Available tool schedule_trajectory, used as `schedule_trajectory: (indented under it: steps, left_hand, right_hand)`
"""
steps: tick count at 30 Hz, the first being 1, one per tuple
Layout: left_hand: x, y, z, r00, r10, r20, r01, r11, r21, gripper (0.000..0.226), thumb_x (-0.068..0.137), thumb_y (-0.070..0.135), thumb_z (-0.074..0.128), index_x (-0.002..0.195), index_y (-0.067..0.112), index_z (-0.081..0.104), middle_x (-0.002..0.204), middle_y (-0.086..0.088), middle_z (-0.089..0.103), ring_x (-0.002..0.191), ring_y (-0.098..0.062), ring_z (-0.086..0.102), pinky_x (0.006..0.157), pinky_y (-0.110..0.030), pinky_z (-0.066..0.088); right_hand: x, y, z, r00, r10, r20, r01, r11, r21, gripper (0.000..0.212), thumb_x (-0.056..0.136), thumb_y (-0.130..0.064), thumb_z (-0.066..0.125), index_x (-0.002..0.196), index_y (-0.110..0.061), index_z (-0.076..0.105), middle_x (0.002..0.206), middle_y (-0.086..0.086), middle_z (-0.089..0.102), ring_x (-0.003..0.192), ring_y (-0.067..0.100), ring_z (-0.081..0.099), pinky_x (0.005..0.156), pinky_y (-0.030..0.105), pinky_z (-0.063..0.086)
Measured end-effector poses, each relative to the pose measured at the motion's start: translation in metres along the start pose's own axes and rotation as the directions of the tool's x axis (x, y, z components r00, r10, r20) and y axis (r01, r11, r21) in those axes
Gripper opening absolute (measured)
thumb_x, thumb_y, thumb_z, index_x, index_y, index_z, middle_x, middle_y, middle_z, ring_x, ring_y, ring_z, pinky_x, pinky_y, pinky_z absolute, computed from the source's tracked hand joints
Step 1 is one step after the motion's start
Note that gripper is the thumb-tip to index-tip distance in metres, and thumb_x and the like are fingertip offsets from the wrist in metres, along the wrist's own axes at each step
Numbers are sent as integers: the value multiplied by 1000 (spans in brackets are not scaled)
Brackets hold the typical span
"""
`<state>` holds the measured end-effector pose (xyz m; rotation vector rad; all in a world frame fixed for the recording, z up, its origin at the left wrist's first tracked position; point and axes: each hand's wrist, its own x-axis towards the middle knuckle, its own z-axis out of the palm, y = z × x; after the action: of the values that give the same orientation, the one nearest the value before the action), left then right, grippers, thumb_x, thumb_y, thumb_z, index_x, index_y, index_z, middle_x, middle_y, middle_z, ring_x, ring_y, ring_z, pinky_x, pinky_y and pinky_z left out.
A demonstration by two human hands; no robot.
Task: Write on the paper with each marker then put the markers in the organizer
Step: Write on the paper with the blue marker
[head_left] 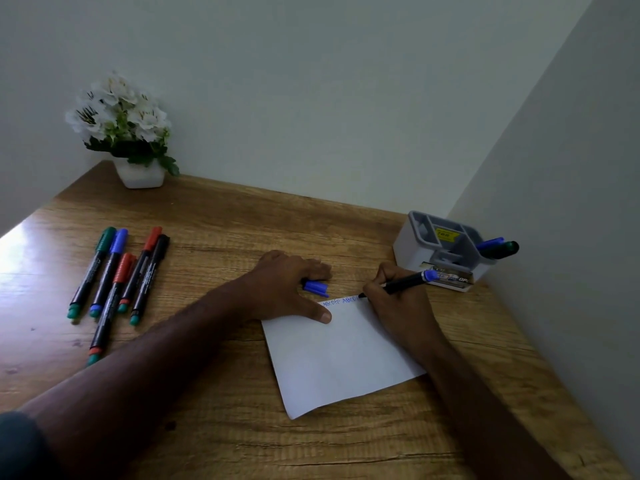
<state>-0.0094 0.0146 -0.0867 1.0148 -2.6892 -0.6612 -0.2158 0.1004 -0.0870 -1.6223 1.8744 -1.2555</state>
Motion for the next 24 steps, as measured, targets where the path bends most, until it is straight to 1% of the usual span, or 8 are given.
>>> schedule_trajectory:
  steps: [3,6,8,11,17,20,22,24]
  left_hand:
    - [-2,1,0,1000,-2,-1,2,1000,-1,81,76,66,65,145,33,39,155,11,33,142,-11,30,116,-40,6]
    - [-3,2,-1,1000,3,-4,-3,1000,-4,81,76,65,65,145,33,40,155,12,33,141,-10,30,116,-39,7]
    - [-3,2,-1,1000,2,0,-2,1000,-2,81,76,66,65,145,33,39,155,12,33,141,-10,31,117,-40,9]
    - [-3,2,-1,1000,-1,7,1,1000,1,82,76,67,64,146,34,38,155,12,32,140,-10,31,118,-40,9]
    - [-2,-1,0,1000,9,-30,-10,1000,-18,84,73,67,67,145,33,40,152,11,38,137,-11,36,115,-37,12]
    - [-4,-2,-2,998,9,-62,-16,994,-110,81,72,66,69,141,31,47,146,10,48,131,-10,44,110,-31,27]
    - [-6,-4,-6,988,-1,-153,-32,976,-215,67,76,59,71,135,31,55,137,9,57,125,-8,52,103,-27,40]
    - [-7,-5,-11,975,-11,-223,-34,979,-199,59,76,61,69,128,32,62,128,10,64,116,-6,57,99,-31,46]
  right_hand:
    - [1,0,0,1000,8,-15,-8,1000,-11,19,80,-7,65,66,-2,54,62,11,57,57,8,50,53,25,42]
    - [-1,-3,-2,1000,2,-26,-2,1000,29,20,81,-3,64,65,2,52,59,8,54,56,7,48,52,21,41]
    - [-2,-3,-2,1000,5,-11,-5,1000,22,22,81,-4,64,64,1,51,58,7,52,56,8,48,54,25,42]
    - [-1,0,-1,1000,22,-10,-22,1000,-2,21,81,-7,65,66,0,52,61,13,54,57,11,49,55,31,43]
    - [-3,-4,-8,989,-41,-141,55,994,92,17,82,4,61,67,5,53,61,3,55,59,3,53,58,17,44]
    - [-5,-3,-11,979,-139,-149,158,980,121,13,81,2,64,69,2,58,66,-2,61,68,7,59,62,16,46]
    - [-6,-3,-11,974,-196,-116,210,970,126,13,80,-11,66,72,-2,61,71,-2,64,71,8,60,65,20,47]
    - [-6,-3,-12,968,-237,-84,247,958,147,18,80,-22,62,73,-5,64,73,2,67,73,12,62,65,26,48]
